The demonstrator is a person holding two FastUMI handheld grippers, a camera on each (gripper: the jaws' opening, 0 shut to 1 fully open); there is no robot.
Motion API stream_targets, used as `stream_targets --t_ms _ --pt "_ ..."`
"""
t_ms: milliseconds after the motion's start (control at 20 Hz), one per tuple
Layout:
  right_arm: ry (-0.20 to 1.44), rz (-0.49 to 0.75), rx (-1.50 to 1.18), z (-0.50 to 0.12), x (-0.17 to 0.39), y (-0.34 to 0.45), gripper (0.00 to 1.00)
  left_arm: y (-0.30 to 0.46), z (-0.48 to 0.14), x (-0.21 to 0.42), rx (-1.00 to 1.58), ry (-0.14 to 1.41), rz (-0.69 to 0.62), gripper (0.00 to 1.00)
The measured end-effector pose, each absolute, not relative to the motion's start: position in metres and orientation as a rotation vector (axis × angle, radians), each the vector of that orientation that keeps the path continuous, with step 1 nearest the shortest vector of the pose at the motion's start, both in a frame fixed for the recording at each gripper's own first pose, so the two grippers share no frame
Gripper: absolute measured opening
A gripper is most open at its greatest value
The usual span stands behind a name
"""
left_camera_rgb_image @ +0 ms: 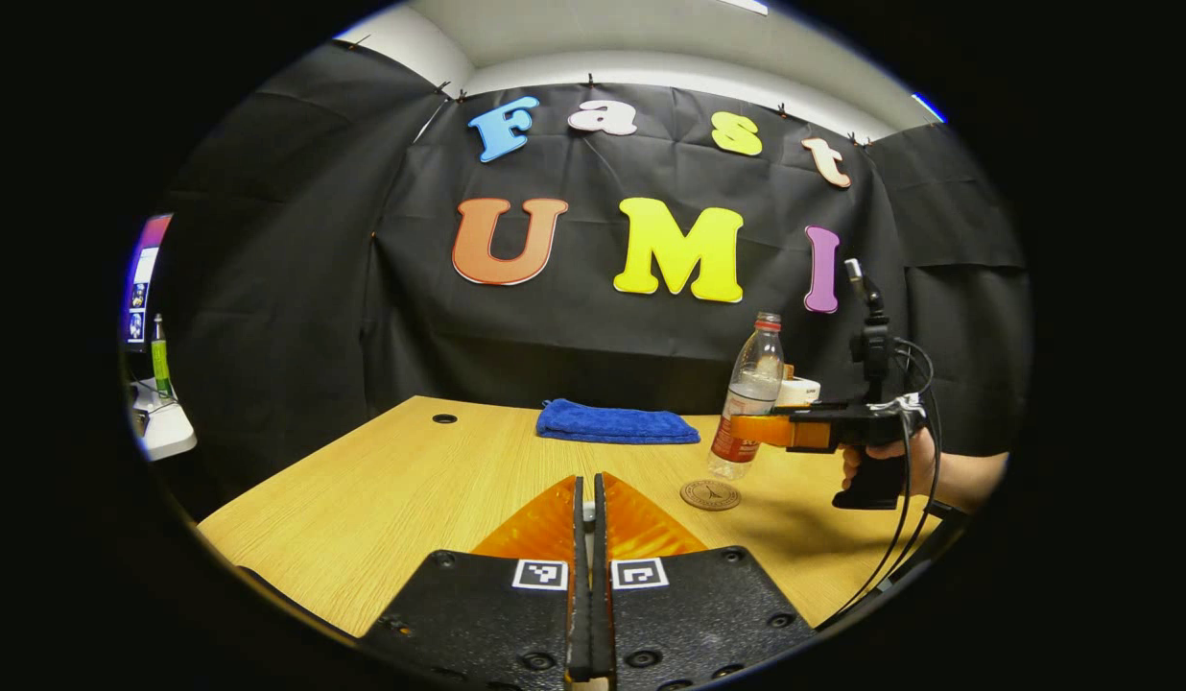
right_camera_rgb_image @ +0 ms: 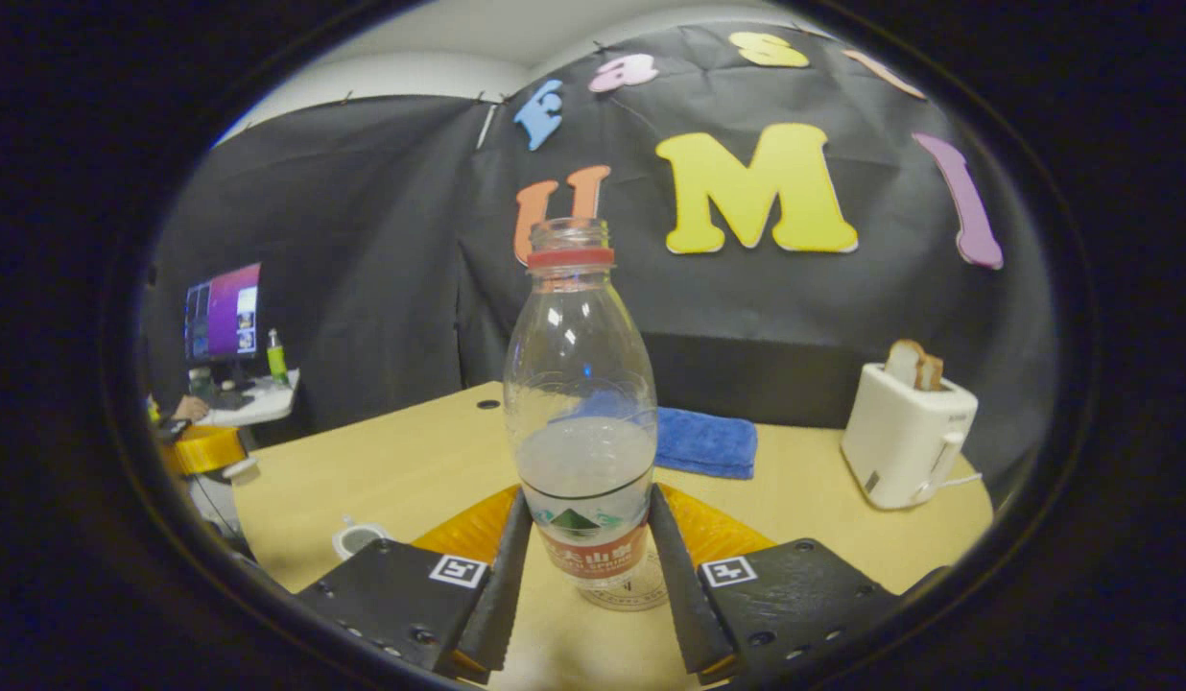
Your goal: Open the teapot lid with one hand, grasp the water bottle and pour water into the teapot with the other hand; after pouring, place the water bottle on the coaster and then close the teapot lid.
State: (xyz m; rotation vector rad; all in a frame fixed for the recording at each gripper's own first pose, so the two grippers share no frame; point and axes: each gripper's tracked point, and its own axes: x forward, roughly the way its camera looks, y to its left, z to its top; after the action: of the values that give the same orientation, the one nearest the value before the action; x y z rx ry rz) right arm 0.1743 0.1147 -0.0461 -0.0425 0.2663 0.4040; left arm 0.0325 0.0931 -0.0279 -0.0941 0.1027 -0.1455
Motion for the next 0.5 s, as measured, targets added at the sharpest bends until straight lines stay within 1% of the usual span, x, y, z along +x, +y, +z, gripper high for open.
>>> stream_targets --t_ms 150,500 --pt "0.299 0.36 -0.035 -0.063 0.2 0.106 0.65 0.096 -0.032 0.032 -0.083 0.113 -0.136 0.02" --pt "0.36 0.324 -0.024 -0.089 0.213 0.098 0.66 0.101 -0.039 0.034 -0.08 0.131 -0.118 0.02"
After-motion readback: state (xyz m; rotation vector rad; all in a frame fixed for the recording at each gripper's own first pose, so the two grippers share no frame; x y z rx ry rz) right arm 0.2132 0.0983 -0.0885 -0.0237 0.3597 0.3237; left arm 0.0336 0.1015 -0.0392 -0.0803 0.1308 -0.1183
